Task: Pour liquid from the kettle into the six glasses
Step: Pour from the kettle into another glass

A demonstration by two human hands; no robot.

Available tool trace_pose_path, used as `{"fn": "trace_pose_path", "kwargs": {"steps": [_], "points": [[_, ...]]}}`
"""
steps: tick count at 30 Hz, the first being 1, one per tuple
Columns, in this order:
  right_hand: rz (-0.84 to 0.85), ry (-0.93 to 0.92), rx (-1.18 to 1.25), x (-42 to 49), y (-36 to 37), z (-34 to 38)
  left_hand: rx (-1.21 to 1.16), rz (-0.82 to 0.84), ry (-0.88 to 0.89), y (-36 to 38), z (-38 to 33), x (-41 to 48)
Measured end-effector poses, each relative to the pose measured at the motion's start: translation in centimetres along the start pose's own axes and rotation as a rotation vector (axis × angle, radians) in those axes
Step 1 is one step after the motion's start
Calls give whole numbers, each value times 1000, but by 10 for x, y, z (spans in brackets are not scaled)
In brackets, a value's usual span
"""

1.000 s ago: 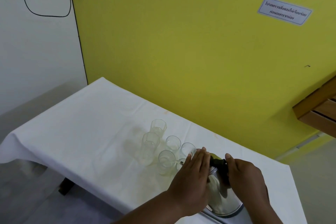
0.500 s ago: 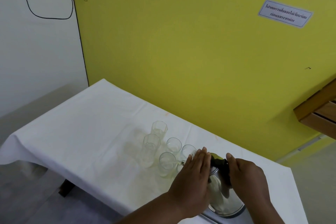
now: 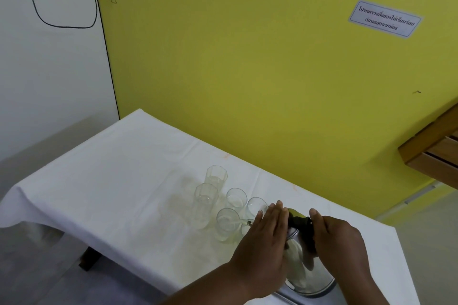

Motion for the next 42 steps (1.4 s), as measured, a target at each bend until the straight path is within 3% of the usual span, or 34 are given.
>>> {"fn": "trace_pose_path", "kwargs": {"steps": [16, 23, 29, 36, 42], "points": [[8, 65, 20, -4, 5, -12, 24, 22, 25, 2, -5, 0], [-43, 265, 338, -16, 11, -32, 96, -16, 104, 0, -18, 8], [-113, 275, 519, -5, 8, -28, 149, -84, 135, -14, -24, 27], [-121, 185, 414, 32, 0, -13, 119, -121, 109, -25, -13, 58], [-73, 129, 239, 56, 7, -2, 77, -58, 35, -14, 10, 68]]}}
Point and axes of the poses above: each hand's wrist, its own x-axis towards the middle knuckle, its own y-axis out of the palm, z = x × y, the point moved 4 cm from there along x, towards the middle knuckle, and after that the axes turned 4 degrees about -z, right-handed, at the moved point
